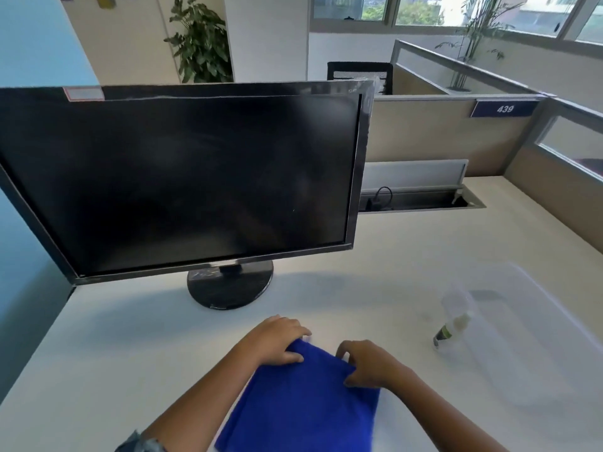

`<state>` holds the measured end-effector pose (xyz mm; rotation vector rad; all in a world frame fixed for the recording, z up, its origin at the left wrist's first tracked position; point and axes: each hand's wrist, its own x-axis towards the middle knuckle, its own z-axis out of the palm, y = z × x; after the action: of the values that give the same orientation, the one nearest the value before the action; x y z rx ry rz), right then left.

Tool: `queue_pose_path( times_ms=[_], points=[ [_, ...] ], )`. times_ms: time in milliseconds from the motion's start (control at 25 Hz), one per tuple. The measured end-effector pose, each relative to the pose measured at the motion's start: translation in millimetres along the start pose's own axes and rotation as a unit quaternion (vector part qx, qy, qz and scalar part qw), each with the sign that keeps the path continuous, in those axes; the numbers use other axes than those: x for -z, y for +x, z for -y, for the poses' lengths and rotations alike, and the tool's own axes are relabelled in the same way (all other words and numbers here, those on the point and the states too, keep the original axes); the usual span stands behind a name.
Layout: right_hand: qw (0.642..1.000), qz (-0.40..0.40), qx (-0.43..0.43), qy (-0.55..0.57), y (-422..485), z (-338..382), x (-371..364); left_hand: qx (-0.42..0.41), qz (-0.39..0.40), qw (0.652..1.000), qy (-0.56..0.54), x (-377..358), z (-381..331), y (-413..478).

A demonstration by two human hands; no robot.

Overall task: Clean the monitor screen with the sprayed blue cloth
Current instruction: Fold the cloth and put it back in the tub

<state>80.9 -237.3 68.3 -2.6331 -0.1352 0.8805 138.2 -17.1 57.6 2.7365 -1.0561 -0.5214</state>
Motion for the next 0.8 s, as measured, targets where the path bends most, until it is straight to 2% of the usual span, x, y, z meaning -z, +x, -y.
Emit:
queue_pose_path(
  times_ms=[160, 320, 480, 680, 800],
  points=[
    [0.996, -0.071, 0.017, -0.051, 26, -11, 24, 0.059, -0.019, 0.998, 0.011, 8, 7, 7],
    [0.977, -0.178, 0.049, -0.103, 49, -14, 44, 0.118, -0.121, 0.985, 0.017, 14, 4, 16],
    [0.948, -0.288, 0.097, -0.095, 61, -15, 58, 0.15, -0.234, 0.96, 0.037, 21, 2, 24],
    [0.91, -0.374, 0.161, -0.07, 46, -19, 57, 0.119, -0.361, 0.924, 0.025, 26, -16, 10],
    [0.889, -0.409, 0.196, -0.06, 19, -26, 41, 0.079, -0.371, 0.925, 0.011, 8, -30, -10]
  ],
)
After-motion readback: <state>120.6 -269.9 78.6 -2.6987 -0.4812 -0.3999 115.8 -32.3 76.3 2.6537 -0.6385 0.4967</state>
